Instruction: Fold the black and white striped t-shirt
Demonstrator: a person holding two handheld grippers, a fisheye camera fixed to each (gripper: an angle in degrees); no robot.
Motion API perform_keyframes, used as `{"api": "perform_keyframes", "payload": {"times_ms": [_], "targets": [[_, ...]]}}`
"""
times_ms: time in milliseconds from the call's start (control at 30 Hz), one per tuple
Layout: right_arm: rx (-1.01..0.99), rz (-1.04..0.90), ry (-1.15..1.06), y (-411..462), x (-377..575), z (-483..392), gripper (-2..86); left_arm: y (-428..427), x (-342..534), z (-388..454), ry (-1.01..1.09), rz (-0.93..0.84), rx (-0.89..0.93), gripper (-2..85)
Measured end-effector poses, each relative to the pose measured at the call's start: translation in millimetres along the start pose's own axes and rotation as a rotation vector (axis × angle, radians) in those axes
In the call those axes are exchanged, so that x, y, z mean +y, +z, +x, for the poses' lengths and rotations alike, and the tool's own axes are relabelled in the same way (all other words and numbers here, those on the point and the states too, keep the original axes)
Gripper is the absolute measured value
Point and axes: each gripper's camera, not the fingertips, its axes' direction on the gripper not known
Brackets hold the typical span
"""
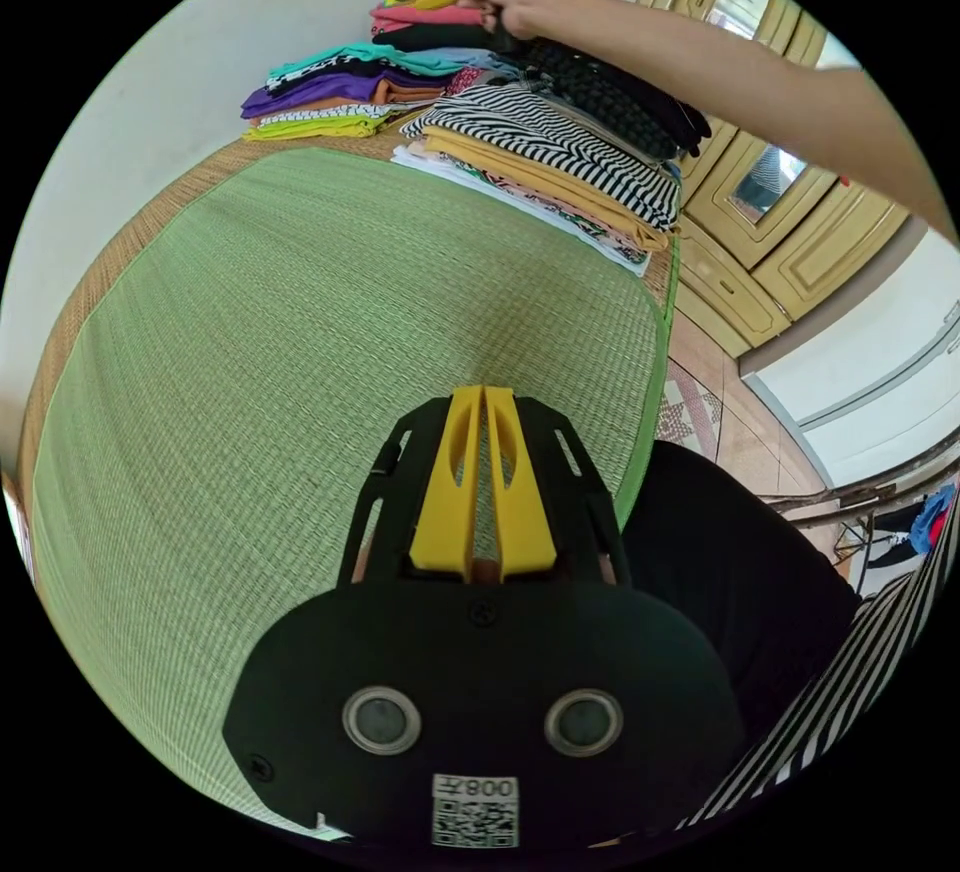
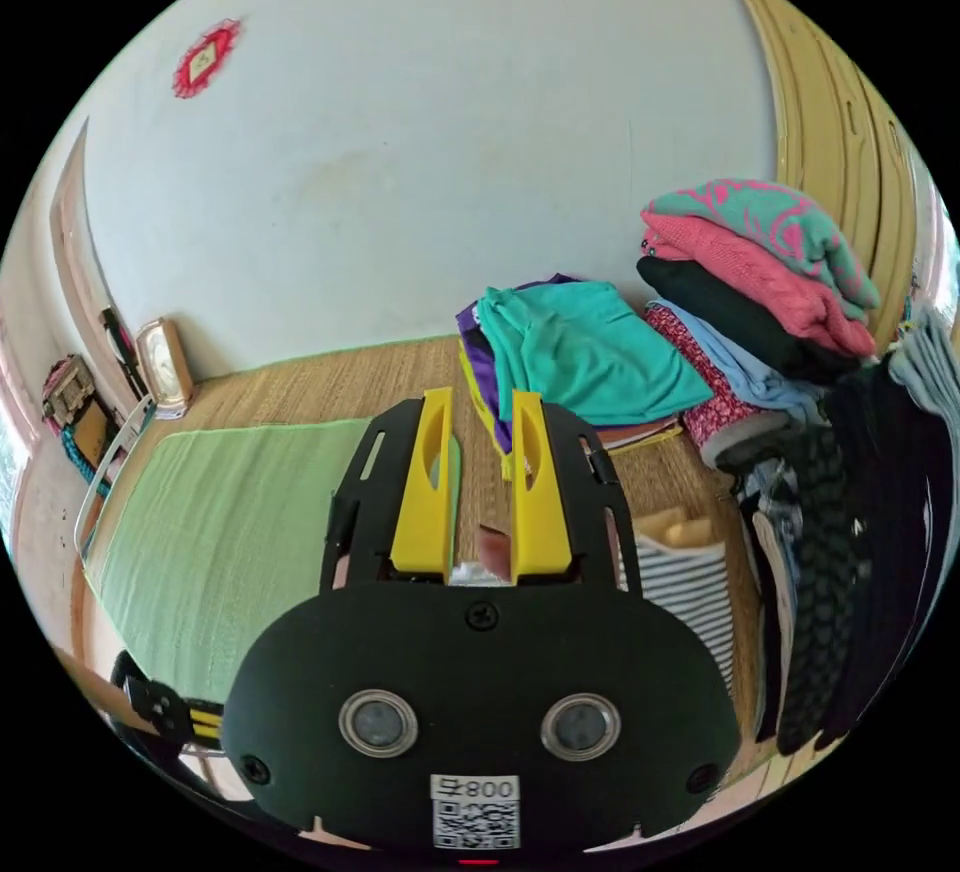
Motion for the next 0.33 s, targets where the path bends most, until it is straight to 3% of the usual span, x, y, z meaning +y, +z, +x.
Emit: {"api": "perform_keyframes", "payload": {"times_ms": [167, 333], "targets": [[0.109, -0.088, 0.022, 105, -84, 33, 9.6, -10, 23, -17, -0.021, 0.012, 0.051, 0.3], [0.173, -0.215, 0.054, 190, -108, 58, 8.8, -19, 42, -29, -0.020, 0.020, 0.053, 0.4]]}}
